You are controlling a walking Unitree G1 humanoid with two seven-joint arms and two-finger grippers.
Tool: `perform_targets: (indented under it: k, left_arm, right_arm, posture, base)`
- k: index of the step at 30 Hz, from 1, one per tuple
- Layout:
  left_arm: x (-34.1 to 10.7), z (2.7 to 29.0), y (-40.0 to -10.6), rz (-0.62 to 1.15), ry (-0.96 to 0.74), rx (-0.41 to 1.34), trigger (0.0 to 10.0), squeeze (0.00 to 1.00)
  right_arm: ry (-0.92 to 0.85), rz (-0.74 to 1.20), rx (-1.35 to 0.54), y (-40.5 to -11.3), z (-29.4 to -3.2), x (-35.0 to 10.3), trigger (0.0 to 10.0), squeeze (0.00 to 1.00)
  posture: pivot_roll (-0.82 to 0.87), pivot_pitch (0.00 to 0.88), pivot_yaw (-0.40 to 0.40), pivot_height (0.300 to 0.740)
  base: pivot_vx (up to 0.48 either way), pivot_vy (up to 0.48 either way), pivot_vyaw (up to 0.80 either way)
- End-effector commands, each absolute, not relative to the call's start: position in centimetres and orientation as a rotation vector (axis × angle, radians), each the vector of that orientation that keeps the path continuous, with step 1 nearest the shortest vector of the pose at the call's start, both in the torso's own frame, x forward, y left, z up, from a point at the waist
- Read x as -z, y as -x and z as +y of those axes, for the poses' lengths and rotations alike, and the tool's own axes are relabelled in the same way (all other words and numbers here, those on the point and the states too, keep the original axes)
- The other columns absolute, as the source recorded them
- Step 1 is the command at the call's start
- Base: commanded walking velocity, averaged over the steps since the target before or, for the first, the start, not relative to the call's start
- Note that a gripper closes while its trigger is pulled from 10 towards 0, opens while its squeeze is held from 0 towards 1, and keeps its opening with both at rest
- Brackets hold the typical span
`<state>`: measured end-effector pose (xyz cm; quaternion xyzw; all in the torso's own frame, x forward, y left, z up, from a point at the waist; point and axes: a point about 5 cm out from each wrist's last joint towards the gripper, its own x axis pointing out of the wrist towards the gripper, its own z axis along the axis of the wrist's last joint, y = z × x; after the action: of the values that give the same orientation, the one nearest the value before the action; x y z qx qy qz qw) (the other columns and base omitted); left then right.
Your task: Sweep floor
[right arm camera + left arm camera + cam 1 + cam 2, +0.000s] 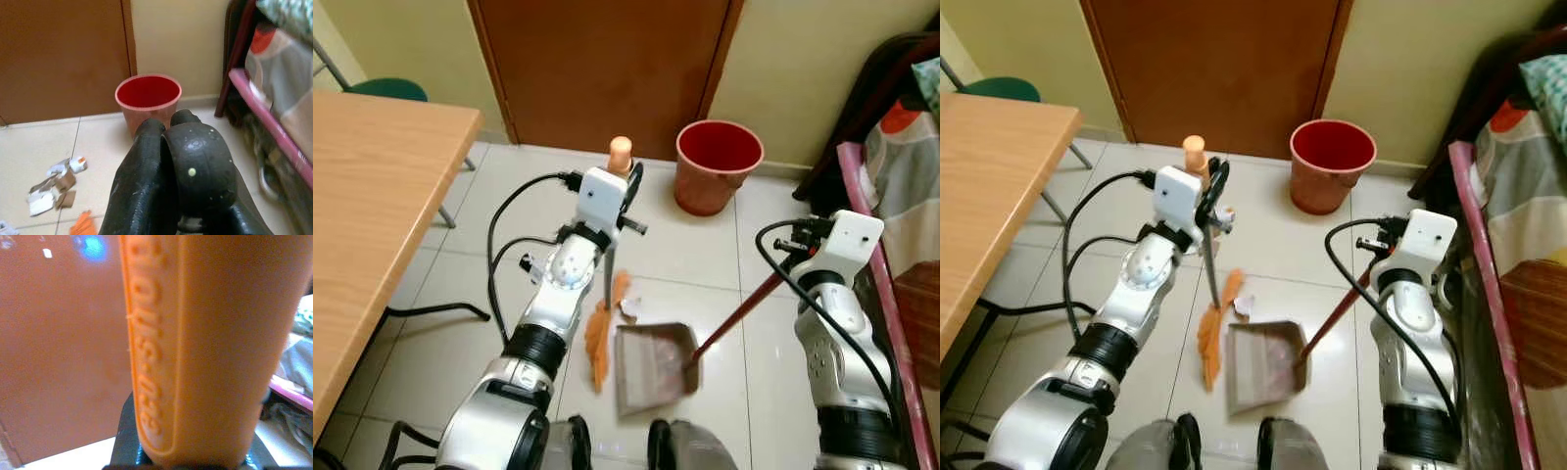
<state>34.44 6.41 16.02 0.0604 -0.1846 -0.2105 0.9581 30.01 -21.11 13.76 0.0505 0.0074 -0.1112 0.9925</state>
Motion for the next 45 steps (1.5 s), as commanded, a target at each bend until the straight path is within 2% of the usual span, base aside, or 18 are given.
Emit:
perform_targets:
  k: [1,6,10,15,22,26,30,37,45]
  left_arm:
    - [-17.8,7.1,-34.6,-0.444,-0.123,0.399,10.0,0.00]
    - [-19.5,10.7,-33.7,-0.511,-0.128,0.254,10.0,0.00]
    - [-18.3,13.6,-31.8,-0.444,-0.114,0.171,10.0,0.00]
    - [-16.1,14.7,-29.8,-0.363,-0.139,0.157,10.0,0.00]
    - [-14.3,15.0,-27.4,-0.260,-0.156,0.176,10.0,0.00]
    - [-14.2,15.0,-26.3,-0.243,-0.147,0.234,10.0,0.00]
    - [-14.3,15.1,-26.2,-0.242,-0.136,0.241,10.0,0.00]
    - [-14.5,15.0,-26.1,-0.226,-0.127,0.240,10.0,0.00]
    - [-14.3,14.9,-26.0,-0.213,-0.110,0.227,10.0,0.00]
  right_arm:
    - [-0.090,-0.025,0.200,-30.3,-20.8,-14.5,10.0,0.00]
    - [-0.123,-0.027,0.219,-30.7,-20.6,-14.5,10.0,0.00]
    - [-0.088,-0.055,0.272,-30.9,-21.3,-14.8,10.0,0.00]
    - [-0.069,-0.051,0.311,-30.9,-21.9,-14.5,10.0,0.00]
    - [-0.086,-0.007,0.319,-30.5,-21.9,-13.3,10.0,0.00]
    - [-0.073,0.006,0.302,-29.8,-21.6,-12.5,10.0,0.00]
    - [-0.081,0.020,0.293,-29.4,-21.5,-12.0,10.0,0.00]
    - [-0.086,0.019,0.254,-29.3,-20.9,-12.1,10.0,0.00]
    - [-0.066,0.038,0.269,-29.4,-21.4,-11.8,10.0,0.00]
  posture:
    - [-0.08,0.177,-0.020,0.740]
    - [-0.05,0.167,-0.014,0.740]
    - [-0.04,0.161,-0.009,0.740]
    - [-0.03,0.156,-0.008,0.740]
    - [-0.01,0.149,-0.019,0.740]
    - [-0.02,0.150,-0.022,0.740]
    - [-0.02,0.151,-0.023,0.740]
    - [-0.02,0.155,-0.029,0.740]
    - [-0.02,0.154,-0.030,0.740]
  base:
    - [0.000,0.000,0.00]
    - [0.000,0.000,0.00]
    - [0.000,0.000,0.00]
    - [0.000,0.000,0.00]
    - [0.000,0.000,0.00]
    - [0.000,0.000,-0.74]
    - [0.000,0.000,-0.56]
    - [0.253,0.000,0.00]
    - [0.256,0.000,0.00]
